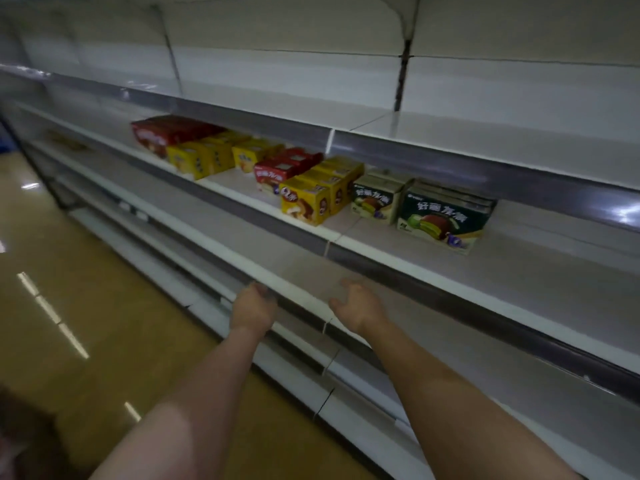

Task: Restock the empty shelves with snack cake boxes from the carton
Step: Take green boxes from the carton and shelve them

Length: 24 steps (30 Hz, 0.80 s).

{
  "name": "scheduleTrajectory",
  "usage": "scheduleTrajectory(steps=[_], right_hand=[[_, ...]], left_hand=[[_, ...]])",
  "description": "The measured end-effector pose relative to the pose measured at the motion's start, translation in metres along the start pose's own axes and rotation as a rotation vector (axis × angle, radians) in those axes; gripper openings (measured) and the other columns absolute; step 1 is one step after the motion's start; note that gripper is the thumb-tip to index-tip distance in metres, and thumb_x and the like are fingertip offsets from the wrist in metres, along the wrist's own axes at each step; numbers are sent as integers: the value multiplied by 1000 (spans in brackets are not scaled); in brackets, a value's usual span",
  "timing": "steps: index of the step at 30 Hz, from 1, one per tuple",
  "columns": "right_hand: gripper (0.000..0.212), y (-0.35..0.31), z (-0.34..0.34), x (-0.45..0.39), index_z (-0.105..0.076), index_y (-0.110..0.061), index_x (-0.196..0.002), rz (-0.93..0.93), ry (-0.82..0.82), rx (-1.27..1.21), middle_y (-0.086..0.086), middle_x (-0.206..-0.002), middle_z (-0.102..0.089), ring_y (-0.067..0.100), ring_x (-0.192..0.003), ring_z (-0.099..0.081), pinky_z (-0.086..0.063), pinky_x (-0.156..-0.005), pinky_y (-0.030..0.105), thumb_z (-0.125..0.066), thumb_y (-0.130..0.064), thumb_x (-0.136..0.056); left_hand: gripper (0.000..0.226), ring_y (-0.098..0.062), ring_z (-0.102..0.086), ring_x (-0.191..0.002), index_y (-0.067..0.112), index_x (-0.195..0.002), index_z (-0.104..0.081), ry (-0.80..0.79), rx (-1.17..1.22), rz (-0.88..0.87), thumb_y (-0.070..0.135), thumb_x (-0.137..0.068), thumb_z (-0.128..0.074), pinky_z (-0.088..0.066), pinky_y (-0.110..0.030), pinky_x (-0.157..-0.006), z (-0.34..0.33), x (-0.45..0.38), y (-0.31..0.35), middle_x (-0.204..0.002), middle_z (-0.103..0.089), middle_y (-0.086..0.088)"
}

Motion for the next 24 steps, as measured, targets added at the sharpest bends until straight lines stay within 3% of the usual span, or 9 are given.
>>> scheduleTrajectory(steps=[3,8,15,18,21,24], right_hand=[[56,-23,-41,6,-41,-9,-141,42,-87,-12,12,-140,-49,26,-124,-50,-42,-99,31,-48,-41,-96],[58,-81,-105,17,-40,-10,-142,127,-252,-7,12,-138,-51,28,-123,-51,-43,-101,33,-49,-44,-95],[58,-206,-200,40,-33,-14,-146,252,-407,38,8,-145,-44,26,-129,-46,-40,-103,34,-47,-42,-97],[60,-261,-238,55,-34,-15,-145,349,-442,102,5,-142,-48,23,-124,-50,-43,-101,37,-46,-46,-95],[60,-311,-278,67,-33,-17,-146,404,-479,144,3,-144,-45,22,-126,-48,-42,-103,37,-44,-47,-96],[59,-355,-312,78,-28,-17,-148,433,-514,172,3,-149,-39,23,-132,-43,-38,-105,34,-43,-44,-98]], left_hand=[[31,-32,-56,-109,4,-124,-54,45,37,140,15,-95,-50,-45,-29,-82,29,15,-51,-118,-59,-9],[35,-33,-58,-112,-1,-125,-56,161,109,362,7,-92,-54,-44,-33,-90,88,43,-137,-123,-61,-20],[33,-28,-58,-112,10,-124,-57,313,107,557,16,-92,-55,-44,-29,-91,192,86,-254,-123,-61,-12],[22,-24,-61,-97,14,-111,-61,373,79,603,18,-91,-54,-50,-32,-81,235,97,-302,-111,-65,-5],[4,-15,-55,-71,19,-91,-54,432,76,657,16,-93,-52,-40,-26,-58,276,111,-343,-89,-60,3],[5,-21,-60,-78,19,-95,-55,444,103,679,16,-92,-52,-47,-29,-65,305,121,-386,-94,-64,-3]])
Point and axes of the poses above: each hand's wrist, its own x-axis away from the middle knuckle, its own z-axis out of the back of the hand, y = z × x, the point moved 5 cm from there along -x, towards the middle knuckle
